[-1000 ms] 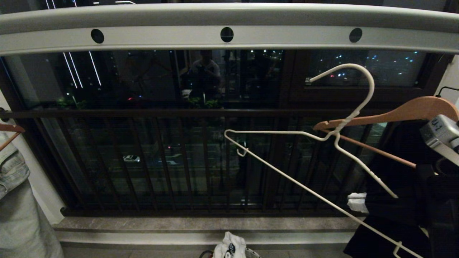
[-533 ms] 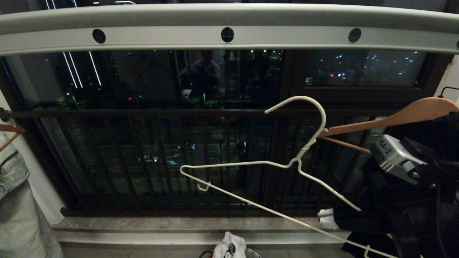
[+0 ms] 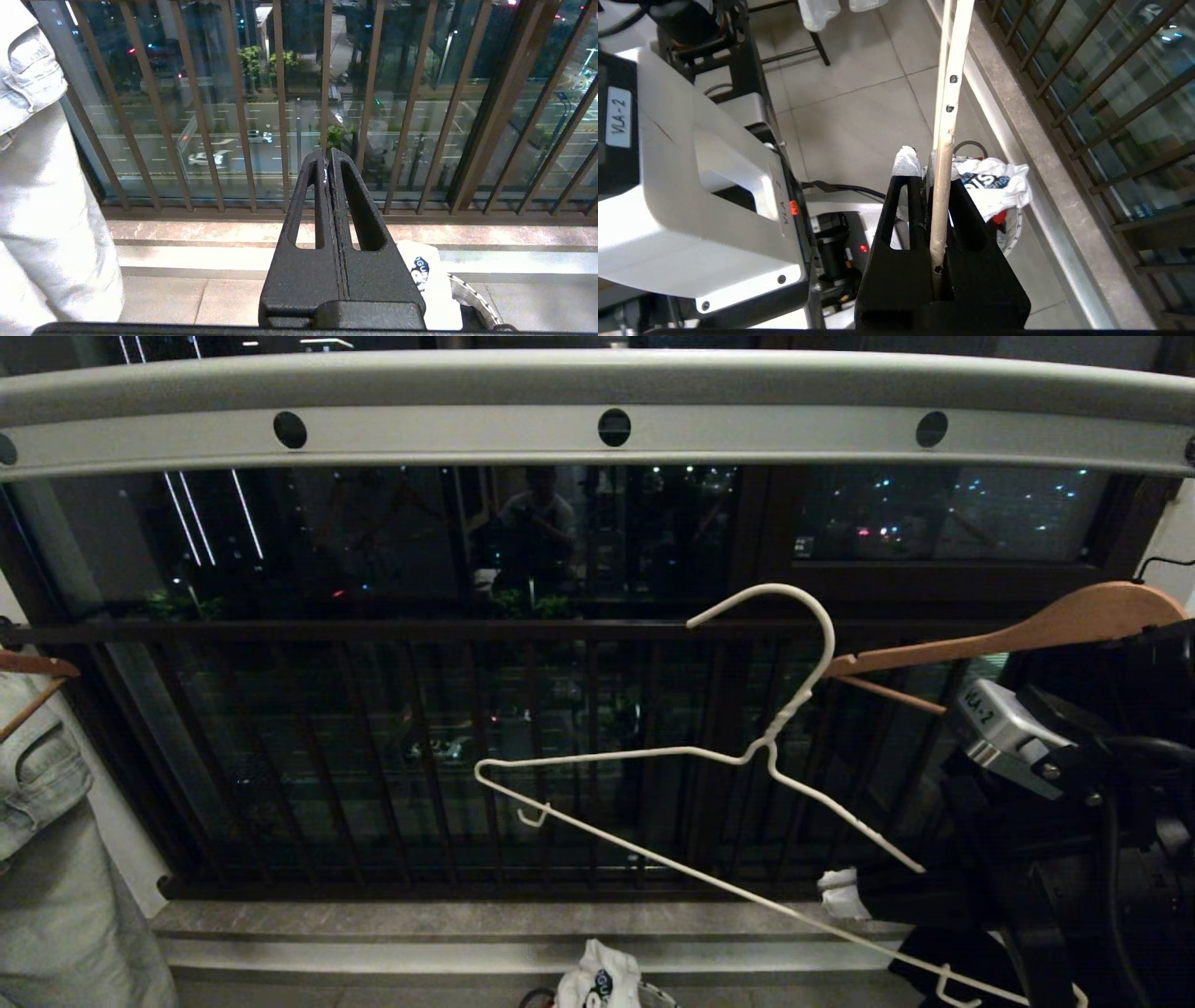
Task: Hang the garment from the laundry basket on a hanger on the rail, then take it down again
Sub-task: Pick up clothes from the basket
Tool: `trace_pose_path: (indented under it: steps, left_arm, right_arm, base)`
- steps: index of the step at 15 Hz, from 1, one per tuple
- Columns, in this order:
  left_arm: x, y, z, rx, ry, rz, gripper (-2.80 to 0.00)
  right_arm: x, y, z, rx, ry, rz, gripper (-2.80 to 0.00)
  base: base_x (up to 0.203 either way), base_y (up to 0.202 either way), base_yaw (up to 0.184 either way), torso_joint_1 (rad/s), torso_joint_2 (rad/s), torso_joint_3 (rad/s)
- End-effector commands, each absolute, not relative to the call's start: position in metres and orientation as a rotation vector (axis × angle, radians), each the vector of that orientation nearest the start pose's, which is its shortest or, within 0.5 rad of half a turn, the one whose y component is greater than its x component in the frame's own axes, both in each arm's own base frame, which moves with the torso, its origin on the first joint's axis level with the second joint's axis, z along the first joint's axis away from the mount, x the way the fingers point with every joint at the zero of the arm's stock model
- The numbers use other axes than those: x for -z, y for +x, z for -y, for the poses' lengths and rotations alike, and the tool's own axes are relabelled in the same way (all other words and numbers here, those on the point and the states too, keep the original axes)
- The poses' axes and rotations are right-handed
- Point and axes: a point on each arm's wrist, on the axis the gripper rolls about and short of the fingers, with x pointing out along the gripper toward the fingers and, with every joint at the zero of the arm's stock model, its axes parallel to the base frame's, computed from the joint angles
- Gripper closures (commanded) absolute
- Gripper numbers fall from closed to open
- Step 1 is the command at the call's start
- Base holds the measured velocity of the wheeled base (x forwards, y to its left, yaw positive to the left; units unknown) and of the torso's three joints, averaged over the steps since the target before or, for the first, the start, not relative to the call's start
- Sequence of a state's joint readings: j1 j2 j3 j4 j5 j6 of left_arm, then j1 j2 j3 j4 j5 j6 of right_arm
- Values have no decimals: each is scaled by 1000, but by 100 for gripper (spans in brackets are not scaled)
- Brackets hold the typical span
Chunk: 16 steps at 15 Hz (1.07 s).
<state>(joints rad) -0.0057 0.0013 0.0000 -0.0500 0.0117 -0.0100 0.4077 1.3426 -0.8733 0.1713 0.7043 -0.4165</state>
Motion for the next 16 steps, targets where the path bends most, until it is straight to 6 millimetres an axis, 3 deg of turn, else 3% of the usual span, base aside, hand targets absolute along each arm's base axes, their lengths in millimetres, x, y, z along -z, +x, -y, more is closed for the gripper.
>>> trace_pose_path:
  steps: [1, 16]
  left_arm:
    - [-76, -22, 0, -6, -11, 34, 0]
    - [-76, -22, 0, -6, -11, 34, 0]
  right_arm:
    - [-224, 180, -92, -1199, -236, -431, 0]
    - [-225, 173, -87, -1188, -246, -404, 0]
  base:
    - [0, 0, 0, 0, 0, 0]
    - [0, 0, 0, 0, 0, 0]
